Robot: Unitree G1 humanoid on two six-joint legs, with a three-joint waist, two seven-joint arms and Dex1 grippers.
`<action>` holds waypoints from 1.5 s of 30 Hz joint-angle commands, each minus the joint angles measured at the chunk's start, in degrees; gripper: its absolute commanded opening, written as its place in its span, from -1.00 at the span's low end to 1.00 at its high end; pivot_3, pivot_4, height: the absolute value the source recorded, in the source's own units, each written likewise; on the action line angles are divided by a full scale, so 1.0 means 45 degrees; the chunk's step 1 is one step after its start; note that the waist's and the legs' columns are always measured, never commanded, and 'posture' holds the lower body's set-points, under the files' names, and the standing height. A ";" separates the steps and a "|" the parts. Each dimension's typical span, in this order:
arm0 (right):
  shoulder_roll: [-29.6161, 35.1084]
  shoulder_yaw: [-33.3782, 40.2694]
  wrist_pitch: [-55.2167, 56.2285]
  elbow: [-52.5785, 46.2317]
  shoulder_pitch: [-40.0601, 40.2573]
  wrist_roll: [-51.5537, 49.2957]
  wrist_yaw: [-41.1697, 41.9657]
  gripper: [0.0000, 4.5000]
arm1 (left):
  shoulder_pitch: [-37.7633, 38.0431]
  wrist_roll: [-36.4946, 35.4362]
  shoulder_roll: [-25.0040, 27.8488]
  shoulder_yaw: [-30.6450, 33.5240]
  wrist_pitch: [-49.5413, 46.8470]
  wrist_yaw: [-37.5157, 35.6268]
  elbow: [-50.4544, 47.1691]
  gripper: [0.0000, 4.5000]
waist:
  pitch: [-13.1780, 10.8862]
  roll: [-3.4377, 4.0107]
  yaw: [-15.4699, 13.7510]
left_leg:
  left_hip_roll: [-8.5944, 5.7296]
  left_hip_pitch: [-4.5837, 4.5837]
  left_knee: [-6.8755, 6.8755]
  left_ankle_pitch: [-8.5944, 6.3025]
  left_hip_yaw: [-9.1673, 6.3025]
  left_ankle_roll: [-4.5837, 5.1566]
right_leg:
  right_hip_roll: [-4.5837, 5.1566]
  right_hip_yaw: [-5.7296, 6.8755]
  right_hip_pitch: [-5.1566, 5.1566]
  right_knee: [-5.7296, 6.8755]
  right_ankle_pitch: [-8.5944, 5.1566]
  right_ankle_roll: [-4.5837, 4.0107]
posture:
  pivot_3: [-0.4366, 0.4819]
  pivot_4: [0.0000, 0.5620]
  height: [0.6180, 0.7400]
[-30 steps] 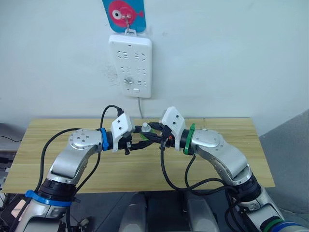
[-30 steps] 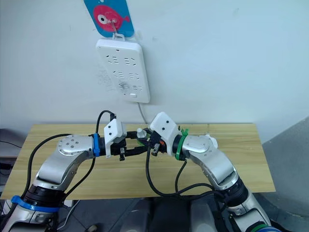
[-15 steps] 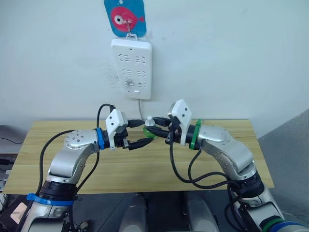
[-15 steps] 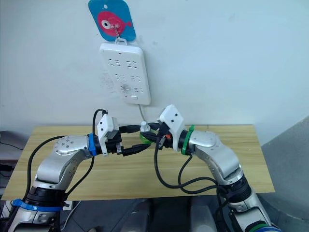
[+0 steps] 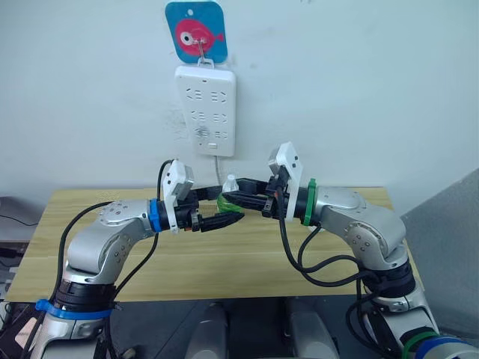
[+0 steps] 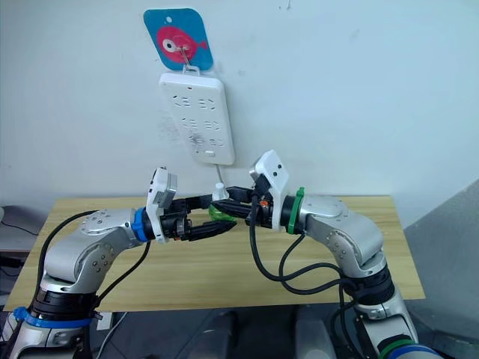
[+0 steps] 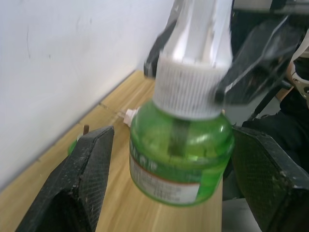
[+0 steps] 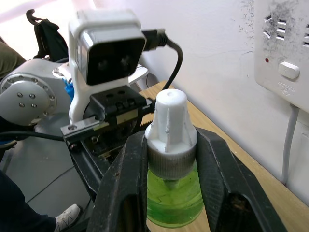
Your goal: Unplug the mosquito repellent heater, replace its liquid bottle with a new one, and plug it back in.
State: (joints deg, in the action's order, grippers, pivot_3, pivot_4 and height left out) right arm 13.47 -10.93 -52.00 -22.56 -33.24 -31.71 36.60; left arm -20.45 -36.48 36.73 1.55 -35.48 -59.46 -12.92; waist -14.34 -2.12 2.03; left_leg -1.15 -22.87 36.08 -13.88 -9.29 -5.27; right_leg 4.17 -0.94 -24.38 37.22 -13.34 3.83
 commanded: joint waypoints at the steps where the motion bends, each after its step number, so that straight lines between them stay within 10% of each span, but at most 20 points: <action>1: 0.0031 -0.0006 0.0064 -0.0723 -0.0168 -0.0360 0.0010 -0.54 | -0.0035 -0.0151 0.0178 -0.0007 0.0095 -0.0281 -0.0495 0.52 | 0.0031 0.0003 0.0006 | 0.0000 0.0003 0.0000 0.0001 0.0002 0.0000 | -0.0001 -0.0001 0.0001 0.0001 0.0001 -0.0001 | -0.08 -0.49 1.00; 6: 0.0110 -0.0031 0.0050 -0.0701 -0.0198 -0.0458 0.0064 -0.54 | 0.0071 0.0026 0.0319 -0.0195 0.0161 -0.0581 -0.0576 -0.01 | 0.0035 0.0003 0.0022 | 0.0001 0.0011 0.0005 0.0007 0.0002 0.0003 | -0.0003 -0.0003 0.0005 0.0014 0.0006 -0.0009 | -0.08 -0.47 1.00; 21: 0.2530 -0.1846 0.1860 0.3263 -0.3493 -0.0811 0.8192 -0.54 | -0.0265 -0.0288 0.1054 -0.0805 -0.0051 -0.1564 -0.1616 -0.01 | 0.0041 0.0009 0.0213 | 0.0002 0.0070 0.0028 0.0007 -0.0007 0.0066 | -0.0012 -0.0001 0.0042 0.0103 0.0006 -0.0014 | -0.04 -0.38 1.00; 30: 0.2740 0.1068 0.1386 -0.0396 -0.1296 -0.0545 0.3487 0.76 | 0.0213 0.1240 -0.0781 -0.0774 0.1854 0.0711 -0.0893 -0.01 | 0.0041 0.0011 0.0156 | -0.0008 0.0049 0.0066 0.0008 -0.0012 0.0062 | -0.0002 -0.0006 0.0033 0.0121 0.0006 -0.0016 | -0.16 -0.35 1.00; 37: 0.0995 -0.0026 0.1467 -0.2910 0.1228 0.1937 -0.1777 0.76 | 0.0384 0.2384 -0.2100 -0.1057 0.3145 0.1953 -0.0359 -0.01 | 0.0045 0.0017 0.0272 | -0.0010 0.0044 0.0102 0.0007 -0.0002 0.0064 | -0.0003 -0.0021 0.0024 0.0154 0.0006 -0.0016 | -0.23 -0.35 1.00; 45: -0.0549 -0.1522 0.1858 -0.2898 0.2356 0.3099 -0.3678 0.60 | 0.0673 0.2699 -0.2742 -0.1280 0.3265 0.2718 -0.0631 -0.01 | 0.0061 0.0034 0.0295 | -0.0013 0.0044 0.0115 0.0006 -0.0003 0.0065 | -0.0004 -0.0023 0.0028 0.0156 0.0006 -0.0016 | -0.20 -0.37 1.00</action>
State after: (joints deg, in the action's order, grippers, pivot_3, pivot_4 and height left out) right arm 11.47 -17.68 -45.44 -33.92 -22.60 -18.35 20.92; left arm -17.76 -24.40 24.67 -4.28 -21.85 -47.85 -13.56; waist -14.06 -1.97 3.36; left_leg -1.21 -22.68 36.63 -13.86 -9.30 -4.98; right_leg 4.15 -1.05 -24.25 37.93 -13.31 3.76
